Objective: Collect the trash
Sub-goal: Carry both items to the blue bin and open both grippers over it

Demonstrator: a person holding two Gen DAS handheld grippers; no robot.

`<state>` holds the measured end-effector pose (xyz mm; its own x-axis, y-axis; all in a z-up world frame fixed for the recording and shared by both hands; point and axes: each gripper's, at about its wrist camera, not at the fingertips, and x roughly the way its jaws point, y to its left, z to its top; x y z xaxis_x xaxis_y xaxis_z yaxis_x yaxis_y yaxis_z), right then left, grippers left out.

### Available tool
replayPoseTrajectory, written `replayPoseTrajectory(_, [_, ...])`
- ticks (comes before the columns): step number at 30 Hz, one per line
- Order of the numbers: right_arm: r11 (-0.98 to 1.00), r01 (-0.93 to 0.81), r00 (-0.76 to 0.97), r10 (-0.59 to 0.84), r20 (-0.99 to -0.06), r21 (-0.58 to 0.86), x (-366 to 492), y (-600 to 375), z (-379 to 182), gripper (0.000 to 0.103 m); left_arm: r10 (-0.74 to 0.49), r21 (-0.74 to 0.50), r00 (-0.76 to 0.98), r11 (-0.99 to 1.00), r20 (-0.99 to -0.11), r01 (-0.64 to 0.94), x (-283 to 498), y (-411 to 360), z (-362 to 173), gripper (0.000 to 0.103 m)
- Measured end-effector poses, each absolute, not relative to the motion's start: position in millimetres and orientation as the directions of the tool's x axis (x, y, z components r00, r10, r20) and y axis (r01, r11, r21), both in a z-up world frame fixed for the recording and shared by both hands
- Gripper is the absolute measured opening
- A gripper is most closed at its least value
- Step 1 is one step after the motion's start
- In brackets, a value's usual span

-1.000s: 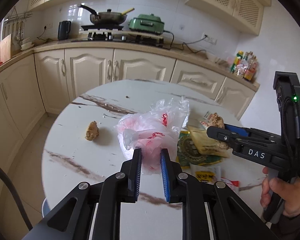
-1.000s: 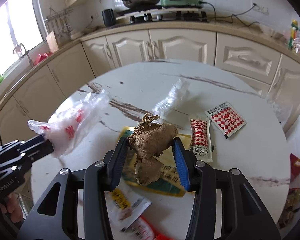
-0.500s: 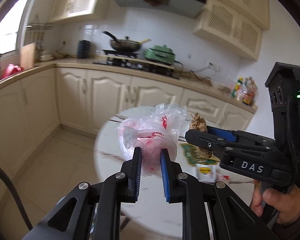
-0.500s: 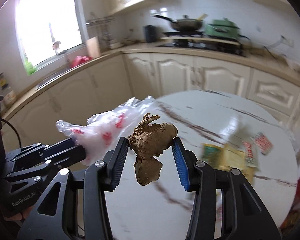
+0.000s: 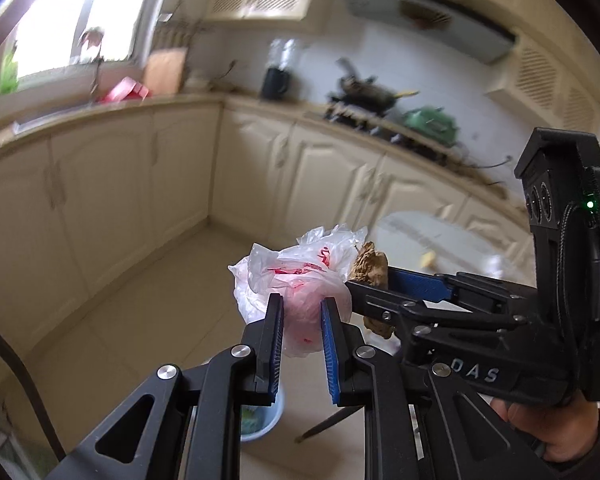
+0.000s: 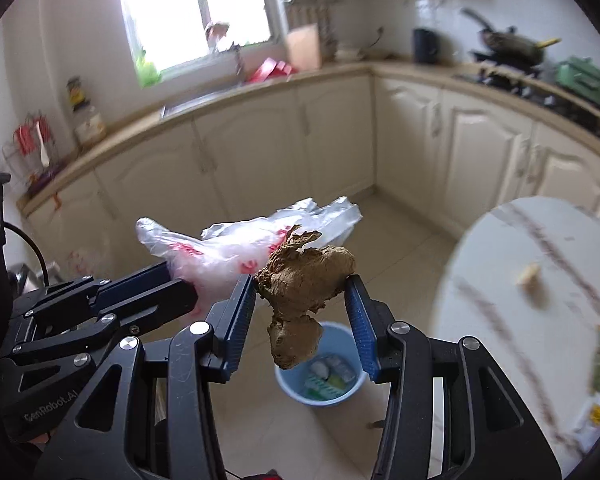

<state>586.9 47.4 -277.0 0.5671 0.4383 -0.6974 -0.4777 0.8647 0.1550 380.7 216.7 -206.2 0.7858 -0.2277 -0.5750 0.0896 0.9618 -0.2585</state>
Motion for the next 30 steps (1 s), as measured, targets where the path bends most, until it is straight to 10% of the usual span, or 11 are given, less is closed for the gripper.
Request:
replayPoseTrajectory(17, [0.903,-0.367,0.228,0.320,-0.919,0.224,705.1,93.7,-536.4,0.044,-0.209,-0.278,0.457,0.956,-0.865,-0.089,481.3,270.3,-388.3,0.017])
replayPoseTrajectory(30, [0.909,-0.305,0.190,0.351,-0.917,0.285,739.1,81.4,-569.0,0.057,-0.162,-0.282,0.430,0.931,-0.888,-0.232,537.5,285.9,-388.9,0.048])
